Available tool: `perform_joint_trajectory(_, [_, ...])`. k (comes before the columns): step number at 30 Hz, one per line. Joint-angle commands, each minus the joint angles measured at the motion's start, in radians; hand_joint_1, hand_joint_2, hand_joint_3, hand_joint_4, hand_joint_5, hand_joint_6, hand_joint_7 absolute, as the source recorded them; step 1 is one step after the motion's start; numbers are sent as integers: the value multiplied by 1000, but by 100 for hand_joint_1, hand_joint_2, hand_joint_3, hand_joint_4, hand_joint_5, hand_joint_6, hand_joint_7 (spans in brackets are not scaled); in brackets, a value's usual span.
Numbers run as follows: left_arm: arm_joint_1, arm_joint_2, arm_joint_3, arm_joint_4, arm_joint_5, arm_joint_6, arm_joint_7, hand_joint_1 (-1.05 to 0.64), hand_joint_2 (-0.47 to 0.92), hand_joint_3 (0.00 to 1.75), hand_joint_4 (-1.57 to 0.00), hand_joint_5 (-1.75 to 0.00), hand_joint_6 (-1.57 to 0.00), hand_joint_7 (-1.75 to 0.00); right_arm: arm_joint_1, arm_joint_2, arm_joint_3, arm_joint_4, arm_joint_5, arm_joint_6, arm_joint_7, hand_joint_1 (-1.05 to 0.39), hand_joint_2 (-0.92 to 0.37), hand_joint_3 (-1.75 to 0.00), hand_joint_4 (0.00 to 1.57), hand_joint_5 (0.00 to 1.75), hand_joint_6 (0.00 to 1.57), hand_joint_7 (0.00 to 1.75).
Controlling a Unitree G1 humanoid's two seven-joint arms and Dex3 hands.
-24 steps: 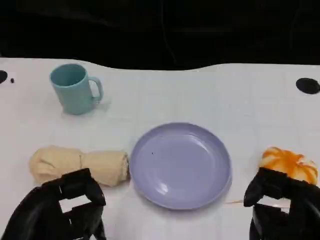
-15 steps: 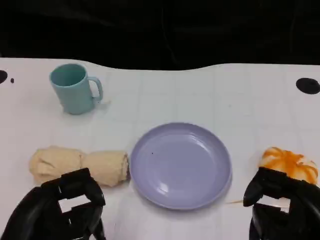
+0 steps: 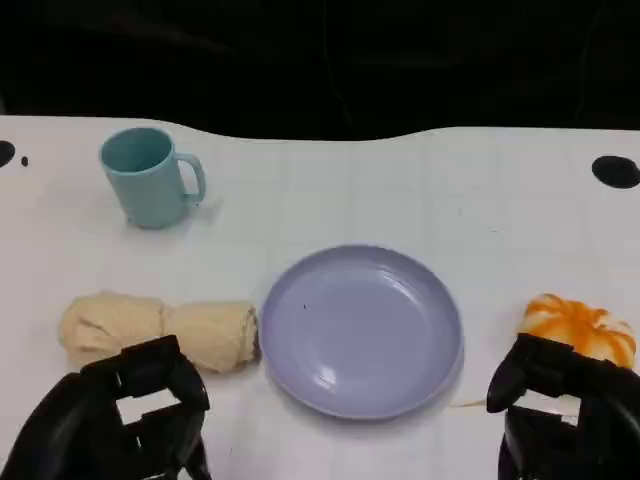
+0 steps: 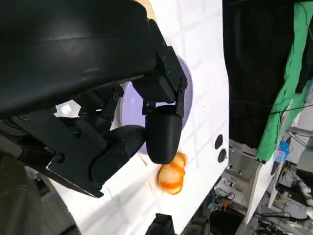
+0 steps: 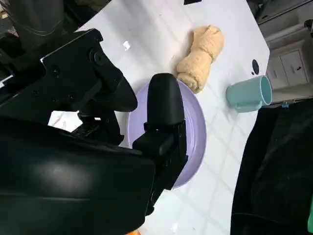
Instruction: Grasp the towel on the left side of the plate with the left hand and place it into the plate.
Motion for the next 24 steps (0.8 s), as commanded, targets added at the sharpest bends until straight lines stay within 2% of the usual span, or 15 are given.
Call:
perform_joint_trajectory(1, [-4,-2,23,13,-27,-27,-11,-9,55,118,-82,-168,-81,-146,2,-6,1,-7,0,-15,2,-6,-51,-137,78,175,60,168])
perform_joint_trajectory(3, [-2,-5,26,14,-33,-52,-21,-10,61,109,-77,-157,-80,-129,2,-3,2,-9,0,-11,-3,-6,-51,-137,78,175,60,168])
perform_joint_trajectory(6, [5,-7,21,5,-16,-87,-4,-12,58,109,-72,-139,-82,-96,2,0,4,-13,3,-4,-5,-6,-50,-138,78,175,60,168])
perform_joint_trajectory(7, [7,-5,18,1,-4,-100,2,-15,58,102,-69,-129,-82,-79,1,0,5,-15,4,-2,-6,-7,-50,-138,78,175,60,169])
perform_joint_trajectory(9, [8,8,12,-9,33,-129,8,-19,63,89,-68,-120,-83,-64,1,-2,9,-18,0,-2,-8,-7,-50,-138,78,175,60,169])
perform_joint_trajectory(10, [7,17,8,-16,66,-152,11,-24,77,58,-63,-105,-78,-45,1,-3,12,-19,-3,-2,-10,-7,-50,-138,78,175,60,169])
perform_joint_trajectory(11, [7,22,5,-19,91,-168,11,-26,84,43,-62,-97,-77,-35,1,-4,14,-20,-4,-2,-11,-6,-51,-138,77,175,59,169])
perform_joint_trajectory(12, [4,38,-5,-22,155,-214,15,-26,88,34,-61,-93,-76,-30,0,-2,16,-21,-4,-1,-14,-6,-51,-138,77,175,59,169])
perform_joint_trajectory(14, [-3,69,-19,-25,261,-283,17,-34,91,22,-57,-67,-68,-13,0,2,20,-21,-2,1,-19,-6,-52,-138,78,175,59,169])
perform_joint_trajectory(16, [-6,122,-29,-33,364,-333,4,-39,92,23,-48,-53,-57,-3,-2,5,25,-24,-2,3,-25,-6,-52,-137,78,175,59,169])
perform_joint_trajectory(19, [-14,197,-51,-43,545,-389,13,-44,92,21,-40,-37,-45,0,-3,8,27,-26,1,4,-30,-5,-52,-137,78,175,60,169])
perform_joint_trajectory(24, [-79,299,-114,-20,881,-430,36,-53,92,13,-30,-28,-35,0,-2,15,25,-23,5,-4,-27,-5,-52,-137,78,175,60,169])
